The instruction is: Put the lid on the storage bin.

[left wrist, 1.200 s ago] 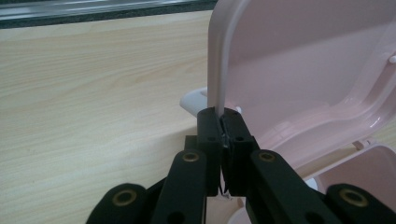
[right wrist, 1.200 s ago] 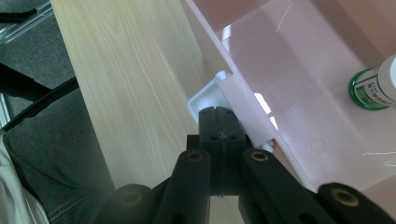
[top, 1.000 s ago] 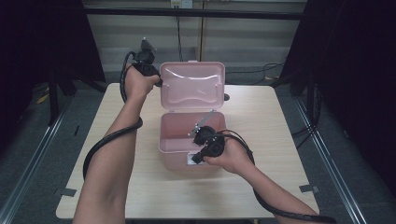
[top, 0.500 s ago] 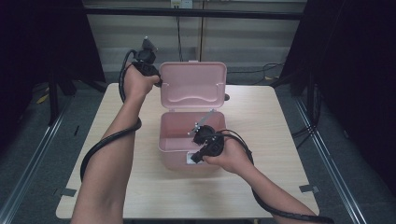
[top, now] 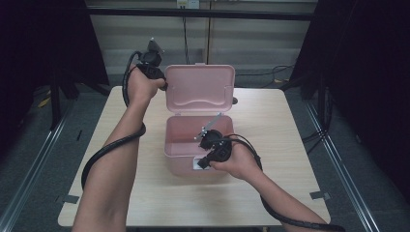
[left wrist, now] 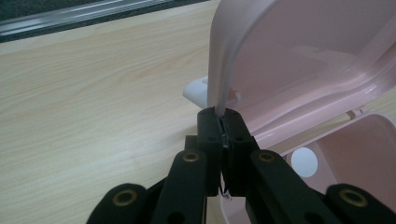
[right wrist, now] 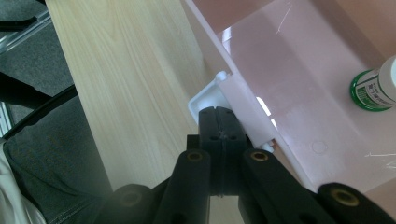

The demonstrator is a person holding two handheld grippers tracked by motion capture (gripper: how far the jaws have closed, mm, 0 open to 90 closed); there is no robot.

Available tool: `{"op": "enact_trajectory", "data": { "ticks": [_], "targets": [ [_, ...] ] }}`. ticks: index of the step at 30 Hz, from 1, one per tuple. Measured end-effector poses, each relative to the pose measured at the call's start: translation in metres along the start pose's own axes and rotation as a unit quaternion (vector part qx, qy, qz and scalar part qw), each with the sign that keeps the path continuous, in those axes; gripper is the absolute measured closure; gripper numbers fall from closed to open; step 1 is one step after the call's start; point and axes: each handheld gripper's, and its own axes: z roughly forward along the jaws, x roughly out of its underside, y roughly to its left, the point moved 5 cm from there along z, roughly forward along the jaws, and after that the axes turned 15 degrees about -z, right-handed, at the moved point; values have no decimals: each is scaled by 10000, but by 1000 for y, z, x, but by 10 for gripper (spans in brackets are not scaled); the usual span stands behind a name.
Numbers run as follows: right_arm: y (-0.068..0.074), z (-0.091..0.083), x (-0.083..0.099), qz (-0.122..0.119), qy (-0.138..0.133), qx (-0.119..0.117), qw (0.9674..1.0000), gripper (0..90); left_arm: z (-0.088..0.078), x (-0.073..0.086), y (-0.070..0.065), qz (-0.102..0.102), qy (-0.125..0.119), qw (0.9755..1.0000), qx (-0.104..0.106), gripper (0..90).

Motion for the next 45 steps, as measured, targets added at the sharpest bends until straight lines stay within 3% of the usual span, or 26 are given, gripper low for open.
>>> {"op": "enact_trajectory", "data": {
  "ticks": [24, 25, 36, 45],
  "targets": [
    [-5, 2, -4, 77, 42, 60, 9999, 900, -11, 8, -3, 269, -17, 9995, -142, 879],
    [-6, 2, -5, 92, 58, 77, 9999, 900, -11, 9, -4, 186, -40, 9997, -140, 879],
    [-7, 2, -6, 125, 53, 93, 9999, 900, -15, 16, -5, 356, -115, 9992, -166, 878],
    [-7, 3, -7, 150, 74, 129, 9998, 900, -19, 23, -6, 334, -121, 9992, -159, 876]
  ]
}}
